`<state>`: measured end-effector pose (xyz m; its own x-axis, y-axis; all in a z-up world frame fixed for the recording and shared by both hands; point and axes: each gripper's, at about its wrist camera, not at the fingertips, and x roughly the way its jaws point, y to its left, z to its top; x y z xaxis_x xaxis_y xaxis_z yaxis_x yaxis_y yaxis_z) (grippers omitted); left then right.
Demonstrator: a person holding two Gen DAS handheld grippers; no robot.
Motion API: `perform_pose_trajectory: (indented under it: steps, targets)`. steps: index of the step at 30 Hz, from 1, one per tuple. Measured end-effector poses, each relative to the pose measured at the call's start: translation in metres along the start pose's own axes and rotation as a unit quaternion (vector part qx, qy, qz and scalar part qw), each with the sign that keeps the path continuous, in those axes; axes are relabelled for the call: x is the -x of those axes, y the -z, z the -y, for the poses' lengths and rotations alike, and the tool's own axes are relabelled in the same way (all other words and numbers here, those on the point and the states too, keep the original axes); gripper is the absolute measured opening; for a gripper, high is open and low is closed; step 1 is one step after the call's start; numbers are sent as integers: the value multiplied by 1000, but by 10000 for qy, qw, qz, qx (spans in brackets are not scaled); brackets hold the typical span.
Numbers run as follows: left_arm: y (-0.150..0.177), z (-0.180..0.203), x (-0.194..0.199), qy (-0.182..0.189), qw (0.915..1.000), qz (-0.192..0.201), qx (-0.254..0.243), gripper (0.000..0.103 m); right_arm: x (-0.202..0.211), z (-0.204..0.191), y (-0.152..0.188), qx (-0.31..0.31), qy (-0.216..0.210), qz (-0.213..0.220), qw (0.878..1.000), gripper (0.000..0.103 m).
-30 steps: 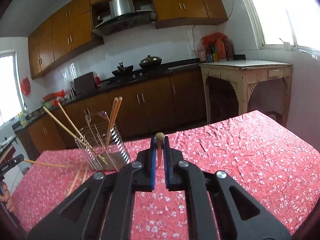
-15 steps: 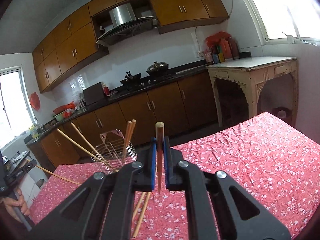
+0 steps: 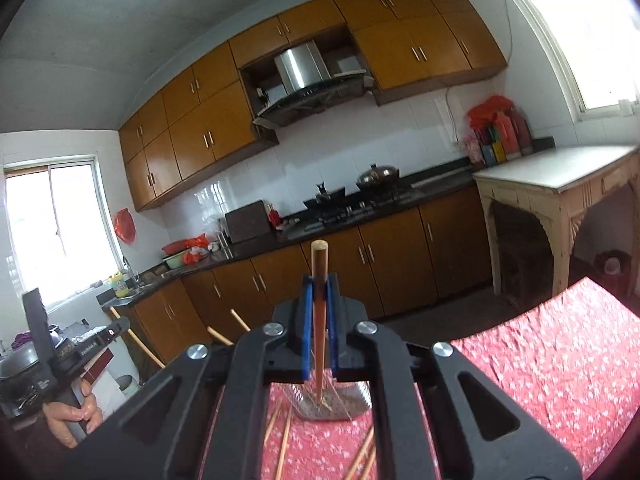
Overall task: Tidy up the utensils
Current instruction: 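Lift both held chopsticks and carry them above the wire holder, then lower the chopsticks into the wire holder and open both grippers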
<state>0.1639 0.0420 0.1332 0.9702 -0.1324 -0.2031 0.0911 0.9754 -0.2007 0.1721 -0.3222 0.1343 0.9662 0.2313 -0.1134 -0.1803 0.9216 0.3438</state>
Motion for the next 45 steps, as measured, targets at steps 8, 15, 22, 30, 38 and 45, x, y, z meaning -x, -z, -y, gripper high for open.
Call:
perform_pose_trajectory:
  steps: [8,15,22,30,38,45]
  targets:
    - [-37,43,-9,47,9966,796,231,7,-46,-20,-18,175,45,195,9996,8]
    - [-19,56,-56,-46,9975,655,253,7,-88,-16,-10,143,37,-129,9998,8]
    - [9,49,-86,-41,9992,205,351,7,-115,-6,15,56,60,-512,9987,8]
    - [22,47,-100,-52,9995,-173,251,7,-136,6,33,-126,97,-914,9957,8]
    - [37,42,-116,-131,9979,-607,167,7,-160,11,56,-191,261,-1298,9910,8]
    - [37,29,-113,-203,9965,-764,281,8,-154,18,57,-217,390,-1265,9910,18]
